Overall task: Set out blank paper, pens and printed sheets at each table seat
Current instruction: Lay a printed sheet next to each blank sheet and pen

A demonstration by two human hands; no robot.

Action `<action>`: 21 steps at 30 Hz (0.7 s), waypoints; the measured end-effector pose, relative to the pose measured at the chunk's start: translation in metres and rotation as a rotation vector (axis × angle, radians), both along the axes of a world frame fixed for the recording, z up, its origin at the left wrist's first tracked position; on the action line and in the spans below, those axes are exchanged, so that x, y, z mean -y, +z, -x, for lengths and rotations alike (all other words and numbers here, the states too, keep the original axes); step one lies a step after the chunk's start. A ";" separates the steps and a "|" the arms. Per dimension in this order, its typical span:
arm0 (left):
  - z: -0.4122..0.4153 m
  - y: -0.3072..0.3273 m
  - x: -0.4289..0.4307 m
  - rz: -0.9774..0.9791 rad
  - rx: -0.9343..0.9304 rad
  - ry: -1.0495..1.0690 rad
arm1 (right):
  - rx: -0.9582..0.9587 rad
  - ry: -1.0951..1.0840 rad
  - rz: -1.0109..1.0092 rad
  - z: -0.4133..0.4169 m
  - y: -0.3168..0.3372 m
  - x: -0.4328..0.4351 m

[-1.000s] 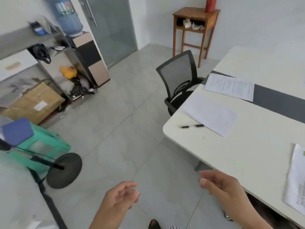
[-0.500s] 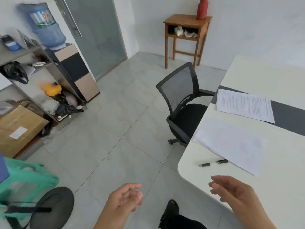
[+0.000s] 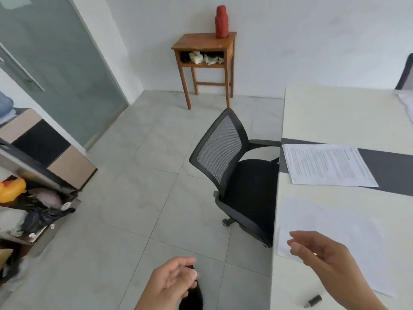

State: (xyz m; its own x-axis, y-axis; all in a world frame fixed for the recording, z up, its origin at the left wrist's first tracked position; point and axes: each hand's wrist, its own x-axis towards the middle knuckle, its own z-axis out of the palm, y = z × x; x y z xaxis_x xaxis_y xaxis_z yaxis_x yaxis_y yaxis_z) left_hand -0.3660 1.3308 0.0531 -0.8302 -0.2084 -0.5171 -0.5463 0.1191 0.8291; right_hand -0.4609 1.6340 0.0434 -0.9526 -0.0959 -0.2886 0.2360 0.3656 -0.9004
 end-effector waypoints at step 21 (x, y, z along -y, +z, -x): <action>0.347 0.012 0.041 -0.021 -0.046 -0.870 | 0.090 -0.828 0.002 0.073 -0.016 0.107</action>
